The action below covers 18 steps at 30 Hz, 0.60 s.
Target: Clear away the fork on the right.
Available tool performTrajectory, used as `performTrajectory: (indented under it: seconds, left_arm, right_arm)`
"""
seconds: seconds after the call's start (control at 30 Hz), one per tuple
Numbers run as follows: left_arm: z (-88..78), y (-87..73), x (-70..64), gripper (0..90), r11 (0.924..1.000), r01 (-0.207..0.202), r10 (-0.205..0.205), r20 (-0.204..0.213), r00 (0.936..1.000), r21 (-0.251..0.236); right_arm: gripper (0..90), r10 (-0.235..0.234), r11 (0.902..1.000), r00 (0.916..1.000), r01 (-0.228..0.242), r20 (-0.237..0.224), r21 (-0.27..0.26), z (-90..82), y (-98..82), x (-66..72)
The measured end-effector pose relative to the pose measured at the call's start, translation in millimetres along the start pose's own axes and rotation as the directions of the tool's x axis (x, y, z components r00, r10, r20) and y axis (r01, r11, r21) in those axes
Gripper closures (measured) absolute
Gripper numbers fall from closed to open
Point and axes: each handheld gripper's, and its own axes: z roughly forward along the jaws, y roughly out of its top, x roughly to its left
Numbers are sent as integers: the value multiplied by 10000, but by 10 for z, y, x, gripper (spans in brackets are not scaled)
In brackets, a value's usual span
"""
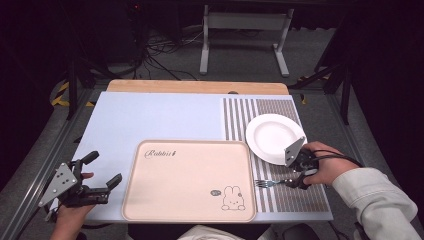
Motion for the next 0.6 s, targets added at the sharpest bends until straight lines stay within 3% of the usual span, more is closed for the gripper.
performTrajectory:
  seconds: [0.43,0.47,0.6]
  left_arm:
    - [5,-1,-5,0,10000,-3,3,40,10000,16]
    - [3,0,-3,0,10000,-44,44,37,10000,65]
    - [11,-1,-9,0,9999,-52,51,55,10000,86]
  right_arm:
    - [480,-279,9972,9987,307,-421,677,203,-32,-22]
    - [505,95,9961,9984,-45,-565,884,214,-35,-30]
    - [609,-88,9934,9977,164,-674,1134,227,-20,-48]
